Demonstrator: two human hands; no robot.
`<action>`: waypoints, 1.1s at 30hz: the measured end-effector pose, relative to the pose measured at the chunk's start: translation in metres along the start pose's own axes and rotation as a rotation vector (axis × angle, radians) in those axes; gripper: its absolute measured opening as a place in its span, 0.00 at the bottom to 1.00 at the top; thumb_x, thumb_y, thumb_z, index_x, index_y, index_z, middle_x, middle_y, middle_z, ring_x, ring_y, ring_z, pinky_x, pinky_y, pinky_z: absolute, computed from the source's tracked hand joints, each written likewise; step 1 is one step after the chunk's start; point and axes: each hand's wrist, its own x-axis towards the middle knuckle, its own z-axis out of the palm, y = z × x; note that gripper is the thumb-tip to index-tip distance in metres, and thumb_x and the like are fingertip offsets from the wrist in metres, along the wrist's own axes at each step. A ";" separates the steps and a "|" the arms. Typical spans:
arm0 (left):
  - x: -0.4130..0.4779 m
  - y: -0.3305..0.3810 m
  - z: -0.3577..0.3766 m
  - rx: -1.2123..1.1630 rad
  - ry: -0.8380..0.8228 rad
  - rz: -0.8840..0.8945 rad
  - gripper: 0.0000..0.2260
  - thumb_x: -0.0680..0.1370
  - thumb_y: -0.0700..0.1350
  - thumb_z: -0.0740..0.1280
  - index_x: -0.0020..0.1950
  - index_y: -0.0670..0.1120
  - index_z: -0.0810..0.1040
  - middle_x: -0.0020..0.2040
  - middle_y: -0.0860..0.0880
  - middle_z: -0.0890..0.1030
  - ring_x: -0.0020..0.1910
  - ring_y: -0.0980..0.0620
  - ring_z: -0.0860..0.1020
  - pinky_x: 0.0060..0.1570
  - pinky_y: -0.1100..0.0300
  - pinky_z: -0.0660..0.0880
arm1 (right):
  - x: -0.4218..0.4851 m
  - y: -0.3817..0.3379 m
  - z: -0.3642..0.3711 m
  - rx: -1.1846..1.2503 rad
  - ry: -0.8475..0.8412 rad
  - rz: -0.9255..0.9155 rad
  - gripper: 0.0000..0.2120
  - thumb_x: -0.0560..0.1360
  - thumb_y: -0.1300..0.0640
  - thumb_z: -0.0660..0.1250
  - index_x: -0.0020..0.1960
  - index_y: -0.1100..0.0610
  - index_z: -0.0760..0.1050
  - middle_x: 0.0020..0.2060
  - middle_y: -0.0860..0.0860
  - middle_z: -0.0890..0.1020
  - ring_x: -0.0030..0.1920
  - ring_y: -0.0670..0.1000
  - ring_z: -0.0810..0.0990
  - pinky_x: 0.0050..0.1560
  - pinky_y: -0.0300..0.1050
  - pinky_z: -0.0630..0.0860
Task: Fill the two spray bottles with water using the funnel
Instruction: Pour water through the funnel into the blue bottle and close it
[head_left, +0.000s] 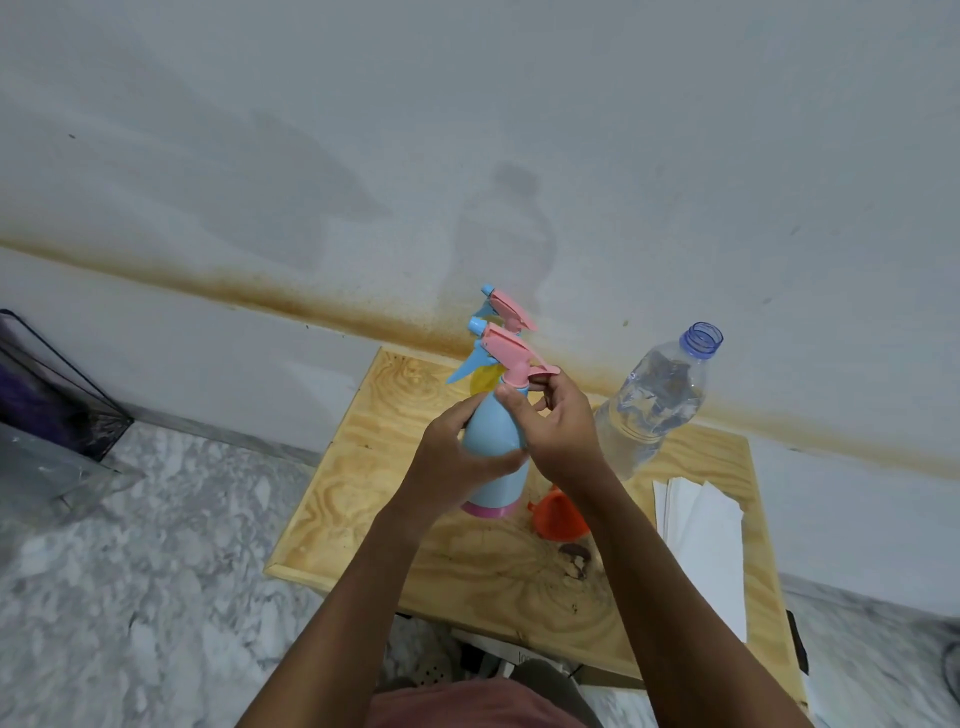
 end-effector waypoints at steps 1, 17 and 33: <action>0.001 -0.001 0.001 0.016 0.007 0.003 0.30 0.65 0.54 0.78 0.65 0.54 0.76 0.55 0.53 0.82 0.52 0.54 0.82 0.44 0.55 0.83 | 0.000 0.001 0.002 0.001 0.021 0.008 0.15 0.71 0.44 0.69 0.55 0.48 0.77 0.50 0.52 0.81 0.46 0.47 0.74 0.45 0.37 0.69; -0.005 -0.004 -0.023 -0.077 -0.354 -0.217 0.24 0.69 0.42 0.80 0.63 0.53 0.79 0.57 0.53 0.83 0.57 0.54 0.81 0.55 0.52 0.81 | 0.017 -0.012 0.005 0.061 -0.403 0.102 0.13 0.78 0.45 0.62 0.57 0.48 0.79 0.53 0.44 0.83 0.55 0.51 0.80 0.63 0.53 0.76; -0.011 -0.140 -0.062 0.923 0.008 -0.719 0.42 0.62 0.69 0.75 0.68 0.49 0.67 0.69 0.43 0.65 0.67 0.37 0.65 0.63 0.42 0.67 | 0.023 0.061 0.028 -0.192 -0.611 0.539 0.15 0.80 0.50 0.65 0.65 0.51 0.77 0.49 0.60 0.83 0.44 0.60 0.83 0.38 0.52 0.83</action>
